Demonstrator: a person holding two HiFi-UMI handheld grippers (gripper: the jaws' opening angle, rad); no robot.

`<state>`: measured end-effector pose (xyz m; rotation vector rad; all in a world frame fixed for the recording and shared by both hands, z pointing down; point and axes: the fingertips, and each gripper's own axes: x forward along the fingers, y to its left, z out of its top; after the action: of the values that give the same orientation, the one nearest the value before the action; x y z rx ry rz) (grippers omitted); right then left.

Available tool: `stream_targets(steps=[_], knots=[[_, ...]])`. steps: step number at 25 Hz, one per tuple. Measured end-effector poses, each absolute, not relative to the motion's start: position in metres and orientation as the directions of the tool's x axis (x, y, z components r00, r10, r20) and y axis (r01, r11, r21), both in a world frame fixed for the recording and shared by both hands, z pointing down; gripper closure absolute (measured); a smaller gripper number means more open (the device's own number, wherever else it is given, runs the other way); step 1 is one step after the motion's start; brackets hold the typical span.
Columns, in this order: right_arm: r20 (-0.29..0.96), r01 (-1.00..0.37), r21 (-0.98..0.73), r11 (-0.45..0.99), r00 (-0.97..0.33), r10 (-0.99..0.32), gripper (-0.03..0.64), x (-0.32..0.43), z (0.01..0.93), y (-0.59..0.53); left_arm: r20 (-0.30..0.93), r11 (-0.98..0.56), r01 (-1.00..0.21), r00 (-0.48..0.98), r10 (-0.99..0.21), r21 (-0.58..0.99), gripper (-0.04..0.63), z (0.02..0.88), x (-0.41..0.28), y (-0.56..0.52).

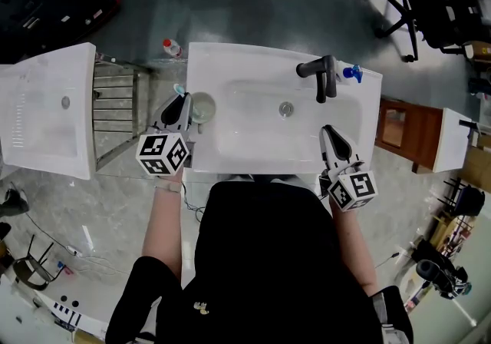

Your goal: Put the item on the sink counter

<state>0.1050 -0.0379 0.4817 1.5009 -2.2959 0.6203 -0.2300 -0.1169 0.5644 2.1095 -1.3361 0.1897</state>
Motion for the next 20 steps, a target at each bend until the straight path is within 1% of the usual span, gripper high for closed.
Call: stream_targets(steps=[13, 16, 18, 20], knots=[[0.485, -0.914, -0.180, 0.364, -0.404, -0.776, 0.564, 0.1038, 0.4782, -0.0402, 0.460, -0.291, -0.867, 0.469, -0.754, 0.405, 0.552, 0.5694, -0.2281, -0.1148], [0.481, -0.912, -0.182, 0.367, -0.408, -0.776, 0.563, 0.1053, 0.4775, -0.0386, 0.476, -0.282, -0.875, 0.457, -0.751, 0.394, 0.486, 0.5709, -0.2285, -0.1134], [0.476, -0.911, -0.184, 0.369, -0.411, -0.778, 0.563, 0.1065, 0.4767, -0.0376, 0.483, -0.274, -0.881, 0.446, -0.753, 0.386, 0.468, 0.5709, -0.2297, -0.1119], [0.469, -0.909, -0.185, 0.373, -0.415, -0.779, 0.563, 0.1074, 0.4750, -0.0367, 0.484, -0.270, -0.885, 0.439, -0.757, 0.380, 0.465, 0.5684, -0.2307, -0.1099]])
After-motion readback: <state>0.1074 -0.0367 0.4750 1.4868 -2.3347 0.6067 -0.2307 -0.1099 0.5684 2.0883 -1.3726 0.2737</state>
